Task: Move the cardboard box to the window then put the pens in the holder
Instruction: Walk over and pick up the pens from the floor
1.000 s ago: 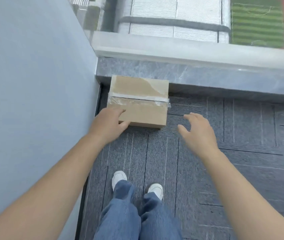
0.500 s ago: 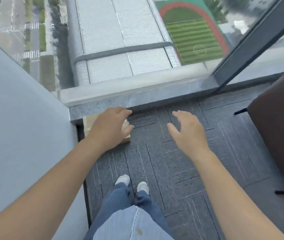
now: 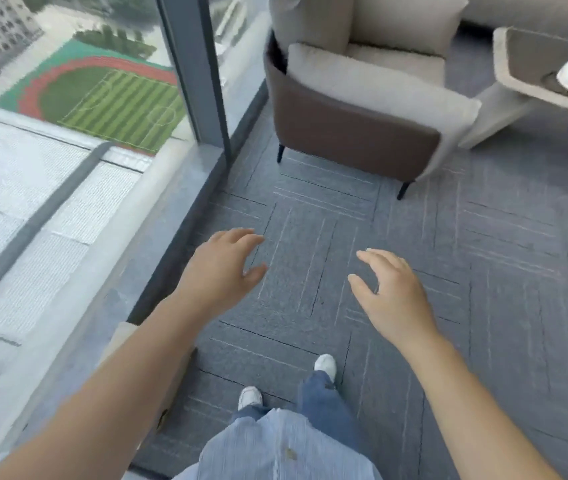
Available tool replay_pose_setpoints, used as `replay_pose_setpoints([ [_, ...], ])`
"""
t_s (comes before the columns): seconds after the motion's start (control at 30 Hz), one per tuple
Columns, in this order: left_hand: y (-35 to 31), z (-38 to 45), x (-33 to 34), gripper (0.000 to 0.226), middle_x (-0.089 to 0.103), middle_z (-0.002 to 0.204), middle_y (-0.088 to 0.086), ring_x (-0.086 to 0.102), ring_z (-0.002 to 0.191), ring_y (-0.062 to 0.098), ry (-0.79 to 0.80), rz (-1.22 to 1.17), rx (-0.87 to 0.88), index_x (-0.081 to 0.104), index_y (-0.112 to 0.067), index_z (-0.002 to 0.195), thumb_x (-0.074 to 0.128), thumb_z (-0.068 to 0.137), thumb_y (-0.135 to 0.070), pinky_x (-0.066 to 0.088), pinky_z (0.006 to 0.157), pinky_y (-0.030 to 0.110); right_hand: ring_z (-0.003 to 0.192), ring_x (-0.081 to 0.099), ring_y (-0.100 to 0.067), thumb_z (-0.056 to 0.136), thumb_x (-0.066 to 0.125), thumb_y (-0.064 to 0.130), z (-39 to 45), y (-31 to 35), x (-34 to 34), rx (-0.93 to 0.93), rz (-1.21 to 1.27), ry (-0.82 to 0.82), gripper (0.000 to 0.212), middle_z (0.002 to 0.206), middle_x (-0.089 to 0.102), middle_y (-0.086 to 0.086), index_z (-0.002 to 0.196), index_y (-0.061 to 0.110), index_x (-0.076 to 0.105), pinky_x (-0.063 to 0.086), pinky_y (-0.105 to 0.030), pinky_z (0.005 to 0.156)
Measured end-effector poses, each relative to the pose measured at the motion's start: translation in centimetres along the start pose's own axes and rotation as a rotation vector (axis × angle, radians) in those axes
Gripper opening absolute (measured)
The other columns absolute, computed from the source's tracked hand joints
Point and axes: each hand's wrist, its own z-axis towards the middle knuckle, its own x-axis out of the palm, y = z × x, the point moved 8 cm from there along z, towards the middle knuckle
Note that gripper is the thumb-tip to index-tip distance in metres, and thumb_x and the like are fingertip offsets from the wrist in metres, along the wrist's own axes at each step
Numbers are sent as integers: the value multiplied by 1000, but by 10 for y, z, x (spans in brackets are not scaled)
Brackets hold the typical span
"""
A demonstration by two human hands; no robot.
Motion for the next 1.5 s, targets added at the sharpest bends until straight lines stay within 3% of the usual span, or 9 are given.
replay_pose_setpoints([
  [0.27, -165, 63, 44, 47, 39, 142, 5, 34, 129, 26, 147, 73, 402, 37, -16, 130, 48, 86, -31, 29, 105, 38, 128, 37, -21, 86, 51, 22, -71, -121, -67, 342, 78, -237, 40, 137, 46, -7, 124, 11, 47, 26, -34, 107],
  [0.47, -290, 99, 87, 46, 43, 140, 8, 36, 128, 28, 174, 125, 623, 40, -14, 128, 49, 86, -30, 28, 106, 41, 126, 40, -22, 85, 52, 22, -89, -209, -120, 471, 92, -365, 41, 135, 50, -8, 124, 10, 48, 27, -32, 106],
  [0.8, -401, 157, 141, 43, 48, 136, 10, 39, 127, 31, 231, 109, 636, 46, -12, 124, 52, 85, -27, 31, 105, 44, 125, 42, -26, 85, 51, 21, -34, -331, -233, 486, 81, -447, 40, 133, 50, -11, 122, 7, 48, 29, -38, 105],
  [1.03, -475, 247, 176, 44, 48, 136, 11, 42, 125, 32, 270, 79, 680, 48, -10, 122, 55, 82, -28, 34, 102, 44, 124, 42, -28, 85, 52, 21, 31, -419, -287, 556, 72, -471, 39, 133, 51, -12, 121, 7, 49, 29, -40, 104],
  [1.2, -565, 339, 189, 50, 50, 133, 14, 45, 122, 35, 320, 119, 767, 49, -10, 120, 48, 76, -34, 36, 100, 50, 126, 41, -24, 85, 52, 21, 66, -487, -336, 666, 84, -487, 39, 133, 50, -10, 122, 8, 49, 27, -36, 105],
  [1.3, -631, 383, 195, 47, 50, 133, 16, 44, 122, 36, 349, 151, 883, 48, -8, 122, 55, 80, -29, 35, 101, 50, 126, 39, -21, 86, 51, 23, 77, -522, -364, 740, 95, -490, 40, 135, 49, -8, 124, 10, 47, 26, -32, 105],
  [1.5, -750, 449, 218, 52, 51, 132, 16, 45, 121, 36, 380, 161, 985, 48, -8, 121, 48, 76, -34, 34, 102, 49, 117, 49, -31, 79, 51, 27, 86, -598, -406, 890, 165, -572, 44, 124, 58, -15, 116, 5, 54, 36, -43, 100],
])
